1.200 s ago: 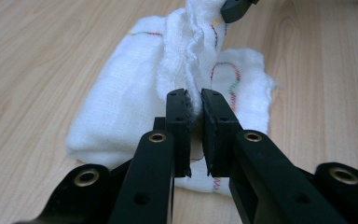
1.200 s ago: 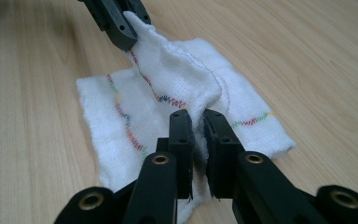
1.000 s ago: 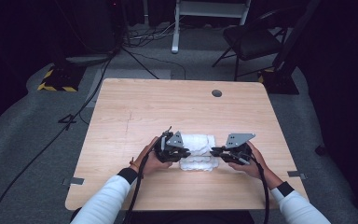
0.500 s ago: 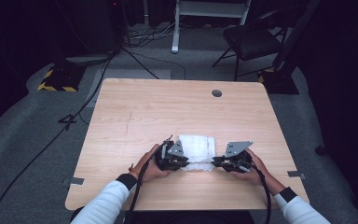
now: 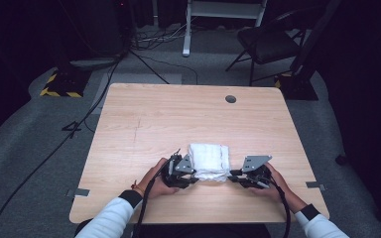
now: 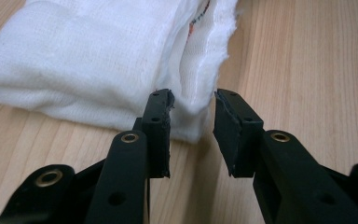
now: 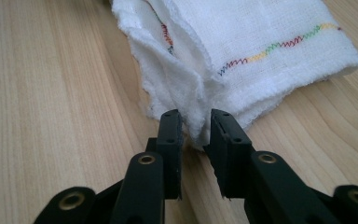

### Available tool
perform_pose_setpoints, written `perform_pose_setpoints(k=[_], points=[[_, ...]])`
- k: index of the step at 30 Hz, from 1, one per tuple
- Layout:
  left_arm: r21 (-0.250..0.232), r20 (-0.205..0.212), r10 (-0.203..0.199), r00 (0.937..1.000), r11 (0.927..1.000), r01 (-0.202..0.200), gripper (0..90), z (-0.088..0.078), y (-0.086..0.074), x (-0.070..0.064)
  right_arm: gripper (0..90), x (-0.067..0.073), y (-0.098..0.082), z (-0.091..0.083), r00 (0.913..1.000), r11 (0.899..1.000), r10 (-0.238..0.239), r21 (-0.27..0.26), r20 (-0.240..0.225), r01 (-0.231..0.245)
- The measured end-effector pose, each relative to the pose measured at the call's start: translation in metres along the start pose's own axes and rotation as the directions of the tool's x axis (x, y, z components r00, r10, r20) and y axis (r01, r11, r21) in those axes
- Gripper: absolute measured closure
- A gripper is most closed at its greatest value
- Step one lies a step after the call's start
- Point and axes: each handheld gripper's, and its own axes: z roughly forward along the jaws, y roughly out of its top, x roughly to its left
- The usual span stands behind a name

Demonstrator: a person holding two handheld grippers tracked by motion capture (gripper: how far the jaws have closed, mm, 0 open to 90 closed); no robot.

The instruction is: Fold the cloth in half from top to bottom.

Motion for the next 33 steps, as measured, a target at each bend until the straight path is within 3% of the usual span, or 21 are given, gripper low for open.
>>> perform_pose_setpoints(k=[10, 14, 17, 24, 33], points=[[-0.026, -0.034, -0.014, 0.9993, 0.9996, 0.014, 61.4, -0.013, 0.0, 0.0, 67.7, 0.001, 0.002, -0.014, 0.9994, 0.999, 0.005, -0.049, 0.033, -0.003], [-0.041, -0.072, -0.038, 0.9967, 0.9985, 0.035, 54.5, -0.019, 0.001, 0.001, 63.5, -0.001, 0.003, -0.02, 0.9982, 0.999, 0.009, -0.054, 0.059, -0.005], [-0.053, -0.099, -0.071, 0.9925, 0.9964, 0.067, 46.0, -0.021, 0.0, 0.001, 56.9, -0.002, 0.003, -0.024, 0.996, 0.997, 0.026, -0.071, 0.085, -0.02], [-0.039, -0.149, -0.092, 0.9846, 0.9954, 0.087, 31.7, -0.028, -0.004, -0.003, 46.2, -0.004, -0.002, -0.033, 0.9889, 0.997, 0.051, -0.064, 0.14, -0.042], [-0.055, -0.192, -0.14, 0.9713, 0.9898, 0.132, 24.4, -0.041, -0.014, -0.002, 37.2, -0.004, -0.008, -0.043, 0.9755, 0.996, 0.073, -0.066, 0.208, -0.06]])
